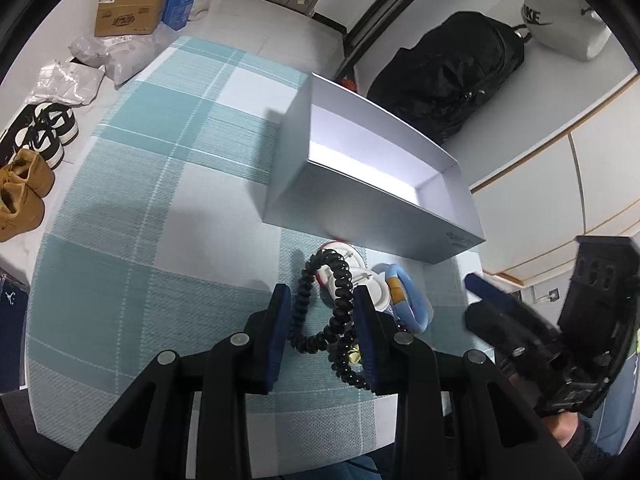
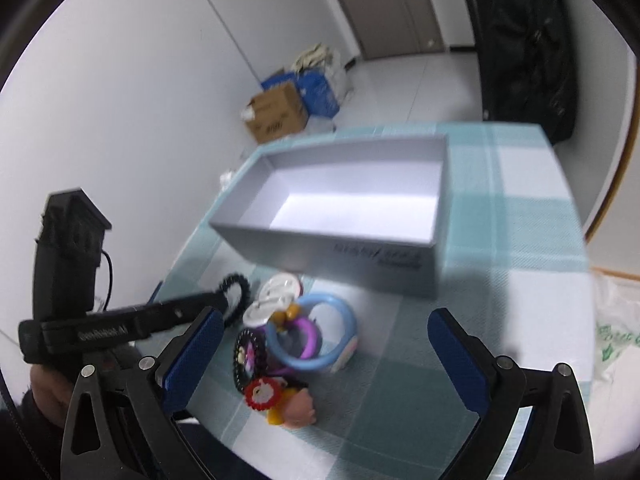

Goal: Organize jewelry
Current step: 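Grasp the black coil hair tie with the left gripper while the right gripper approaches the blue ring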

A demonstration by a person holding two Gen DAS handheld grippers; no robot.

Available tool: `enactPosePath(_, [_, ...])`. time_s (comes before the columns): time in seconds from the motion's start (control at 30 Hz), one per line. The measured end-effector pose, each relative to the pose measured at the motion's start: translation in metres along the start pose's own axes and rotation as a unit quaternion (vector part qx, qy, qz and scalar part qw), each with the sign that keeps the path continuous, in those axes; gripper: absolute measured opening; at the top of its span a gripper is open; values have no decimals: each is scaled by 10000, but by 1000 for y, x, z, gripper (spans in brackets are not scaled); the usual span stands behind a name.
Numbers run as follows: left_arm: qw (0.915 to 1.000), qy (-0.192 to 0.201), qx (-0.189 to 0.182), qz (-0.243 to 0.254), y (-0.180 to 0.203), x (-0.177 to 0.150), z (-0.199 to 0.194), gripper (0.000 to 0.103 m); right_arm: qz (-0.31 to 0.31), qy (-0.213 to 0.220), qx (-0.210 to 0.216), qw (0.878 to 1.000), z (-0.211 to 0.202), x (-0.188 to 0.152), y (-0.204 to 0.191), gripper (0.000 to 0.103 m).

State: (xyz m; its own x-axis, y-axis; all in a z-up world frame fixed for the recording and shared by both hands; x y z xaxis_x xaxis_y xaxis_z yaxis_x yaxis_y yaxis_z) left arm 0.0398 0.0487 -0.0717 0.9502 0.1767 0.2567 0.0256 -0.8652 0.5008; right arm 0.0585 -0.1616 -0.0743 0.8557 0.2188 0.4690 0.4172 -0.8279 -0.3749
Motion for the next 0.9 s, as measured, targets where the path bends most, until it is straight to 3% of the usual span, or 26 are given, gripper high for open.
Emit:
enactPosePath(0.17, [9992, 5, 370, -164, -10, 1, -2, 26, -36, -256, 46, 9997, 13, -2, -4, 86])
enactPosePath(0.27, [9989, -170, 128, -421, -18, 1, 5, 26, -224, -350, -100, 9991, 19, -4, -10, 80])
enactPosePath(0.4, [9988, -158, 254, -396, -18, 4, 9, 26, -346, -484, -243, 9979, 27, -5, -14, 71])
enactPosePath(0.6, [9966, -34, 822, 42, -6, 13, 15, 26, -268, -551, -268, 9978, 31, -3, -10, 67])
enactPosePath(0.77, [9775, -65, 1950, 807, 11, 9, 23, 6, -245, -582, -209, 9978, 31, -2, -10, 62])
enactPosePath(0.9, [9765, -114, 1974, 854, 9, 10, 21, 6, -111, -645, -70, 9978, 32, 0, -6, 60])
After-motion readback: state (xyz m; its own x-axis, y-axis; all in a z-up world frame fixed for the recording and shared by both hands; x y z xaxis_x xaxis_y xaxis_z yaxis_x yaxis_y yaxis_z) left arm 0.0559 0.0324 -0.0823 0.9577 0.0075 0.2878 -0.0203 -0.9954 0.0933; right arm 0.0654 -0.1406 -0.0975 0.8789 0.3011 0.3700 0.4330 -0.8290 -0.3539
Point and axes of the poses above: each gripper's, at about its wrist camera, not at the fingertips, and z roughly the way its jaws point, y to its right, x to its top, the point moved 1 cm from there along z, roughly the way its jaws point, and after that the axes turned 8 degrees about -y, right-handed, at the moved point
